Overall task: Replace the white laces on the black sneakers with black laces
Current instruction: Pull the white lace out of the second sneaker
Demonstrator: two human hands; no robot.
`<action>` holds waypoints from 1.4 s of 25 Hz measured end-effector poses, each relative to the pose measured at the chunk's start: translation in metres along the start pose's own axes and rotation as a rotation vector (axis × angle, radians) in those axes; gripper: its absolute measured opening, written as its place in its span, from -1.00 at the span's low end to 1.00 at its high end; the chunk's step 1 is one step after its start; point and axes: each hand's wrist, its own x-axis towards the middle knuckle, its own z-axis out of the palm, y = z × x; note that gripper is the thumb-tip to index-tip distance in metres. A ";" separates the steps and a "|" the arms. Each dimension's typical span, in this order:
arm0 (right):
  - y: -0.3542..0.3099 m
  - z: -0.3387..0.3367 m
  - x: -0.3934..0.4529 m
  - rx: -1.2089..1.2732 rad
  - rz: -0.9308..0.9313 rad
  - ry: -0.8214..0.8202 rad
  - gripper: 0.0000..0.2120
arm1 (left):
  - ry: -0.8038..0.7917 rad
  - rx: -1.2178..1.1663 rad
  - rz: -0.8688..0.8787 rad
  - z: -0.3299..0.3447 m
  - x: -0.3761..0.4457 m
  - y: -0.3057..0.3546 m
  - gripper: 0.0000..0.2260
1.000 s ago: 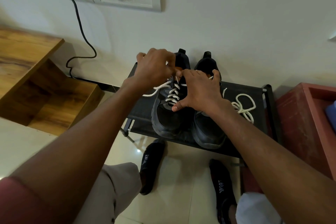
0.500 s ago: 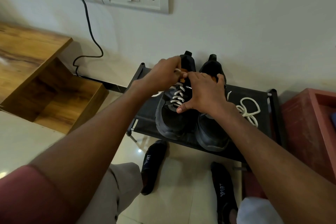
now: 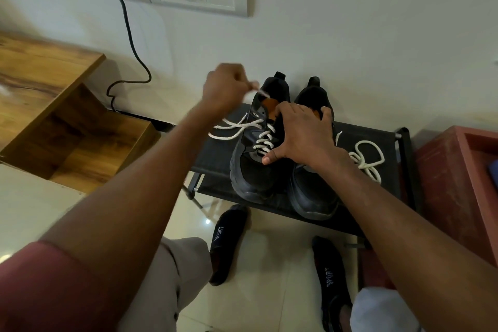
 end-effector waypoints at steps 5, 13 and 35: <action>-0.005 -0.005 0.000 0.011 0.006 -0.045 0.01 | 0.093 0.014 -0.171 -0.024 -0.003 -0.014 -0.72; -0.028 -0.001 0.014 0.144 0.051 0.140 -0.72 | -0.132 0.807 -0.045 -0.031 -0.029 0.002 -0.75; -0.028 0.017 0.020 0.136 0.014 0.220 -0.86 | -0.607 0.348 0.104 0.019 -0.033 -0.028 0.06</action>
